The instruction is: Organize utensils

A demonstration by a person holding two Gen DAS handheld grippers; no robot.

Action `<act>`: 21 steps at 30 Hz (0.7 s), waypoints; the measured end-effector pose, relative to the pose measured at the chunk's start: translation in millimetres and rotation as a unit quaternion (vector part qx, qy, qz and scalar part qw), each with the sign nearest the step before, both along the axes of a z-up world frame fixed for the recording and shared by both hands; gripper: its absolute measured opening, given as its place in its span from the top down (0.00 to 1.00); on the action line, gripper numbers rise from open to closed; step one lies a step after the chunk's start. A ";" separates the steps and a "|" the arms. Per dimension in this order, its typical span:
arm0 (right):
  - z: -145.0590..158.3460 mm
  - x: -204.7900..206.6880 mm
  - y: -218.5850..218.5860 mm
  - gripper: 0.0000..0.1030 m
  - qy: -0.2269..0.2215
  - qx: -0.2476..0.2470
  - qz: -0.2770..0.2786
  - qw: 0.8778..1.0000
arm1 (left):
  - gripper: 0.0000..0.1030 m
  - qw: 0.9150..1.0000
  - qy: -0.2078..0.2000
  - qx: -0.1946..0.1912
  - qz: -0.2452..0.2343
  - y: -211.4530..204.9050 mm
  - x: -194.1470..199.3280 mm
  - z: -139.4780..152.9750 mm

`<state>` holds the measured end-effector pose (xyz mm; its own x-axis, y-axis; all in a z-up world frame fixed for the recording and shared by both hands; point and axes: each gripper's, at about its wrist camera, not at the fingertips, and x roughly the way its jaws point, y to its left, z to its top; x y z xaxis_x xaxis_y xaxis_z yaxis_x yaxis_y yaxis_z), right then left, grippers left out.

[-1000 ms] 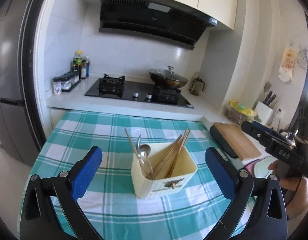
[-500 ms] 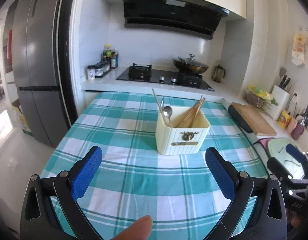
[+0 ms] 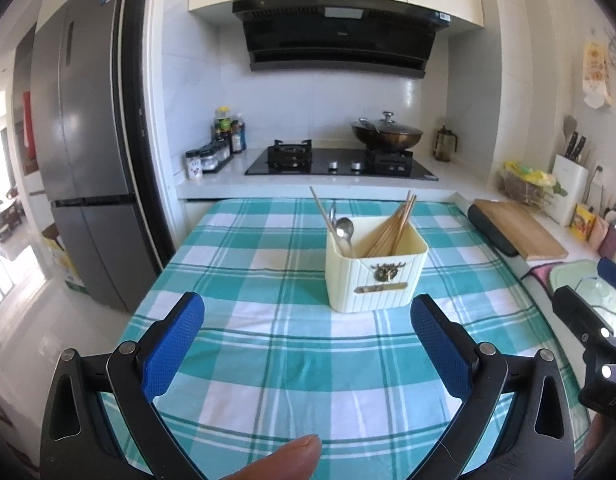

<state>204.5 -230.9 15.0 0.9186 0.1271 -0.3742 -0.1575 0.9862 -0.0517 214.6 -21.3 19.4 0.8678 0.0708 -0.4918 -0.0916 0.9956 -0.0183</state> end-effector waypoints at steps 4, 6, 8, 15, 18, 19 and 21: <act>0.0 -1.9 4.0 0.00 -0.005 -0.013 -0.005 1.000 | 0.00 1.000 0.002 -0.019 -0.001 2.1 -2.3 2.2; 0.4 -1.7 4.5 0.00 0.001 -0.010 -0.003 1.000 | 0.00 1.000 0.001 -0.011 0.006 1.1 -2.9 2.4; 1.1 -1.4 4.0 0.00 0.008 -0.007 -0.003 1.000 | 0.00 1.000 0.003 -0.004 0.009 -0.2 -2.6 1.4; 5.6 -2.5 2.7 0.00 0.015 0.005 -0.010 1.000 | 0.00 1.000 -0.004 0.028 0.002 -11.0 -6.6 1.2; 7.5 -3.3 2.5 0.00 0.017 0.008 -0.012 1.000 | 0.00 1.000 0.000 0.031 -0.004 -13.9 -6.8 0.3; 7.5 -3.3 3.0 0.00 0.017 0.008 -0.013 1.000 | 0.00 1.000 0.001 0.031 -0.006 -14.1 -6.3 0.3; 7.4 -3.4 4.5 0.00 0.017 0.005 -0.014 1.000 | 0.00 0.999 0.003 0.032 -0.006 -14.9 -5.9 0.0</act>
<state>201.1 -226.4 22.5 0.9089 0.1051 -0.4035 -0.1306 0.9908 -0.0360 208.7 -36.2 19.3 0.8663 0.0913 -0.4912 -0.0787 0.9958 0.0464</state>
